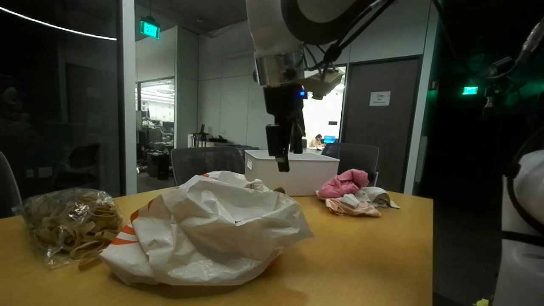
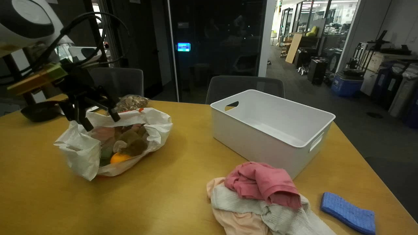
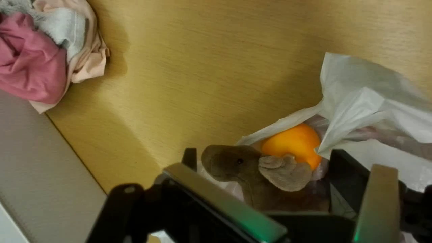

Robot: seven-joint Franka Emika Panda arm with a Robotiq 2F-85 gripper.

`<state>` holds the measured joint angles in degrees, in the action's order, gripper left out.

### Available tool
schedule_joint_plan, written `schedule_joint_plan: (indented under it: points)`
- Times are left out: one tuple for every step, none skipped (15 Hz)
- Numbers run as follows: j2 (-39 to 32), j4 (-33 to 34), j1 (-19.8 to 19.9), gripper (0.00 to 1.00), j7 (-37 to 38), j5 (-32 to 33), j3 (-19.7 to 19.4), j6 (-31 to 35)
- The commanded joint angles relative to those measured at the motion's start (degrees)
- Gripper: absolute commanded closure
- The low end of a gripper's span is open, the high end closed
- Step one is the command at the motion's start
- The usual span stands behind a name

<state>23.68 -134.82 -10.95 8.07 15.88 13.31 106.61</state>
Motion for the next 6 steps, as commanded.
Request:
schedule_joint_plan:
  points:
    - [6.94, -3.78, -1.35, 0.00, -6.59, -4.51, -2.53, -0.47]
    - [8.20, -4.71, -1.30, 0.00, -7.79, -4.95, -3.02, 0.05]
    - [9.03, -5.34, -1.25, 0.00, -8.93, -5.68, -3.62, -0.12]
    - [9.78, -5.86, -1.18, 0.00, -10.06, -6.30, -4.24, -0.61]
    - [6.64, -3.98, -0.23, 0.00, -7.15, -4.50, -2.34, -0.40]
    - [7.48, -4.64, -0.20, 0.00, -8.02, -4.96, -2.84, -0.44]
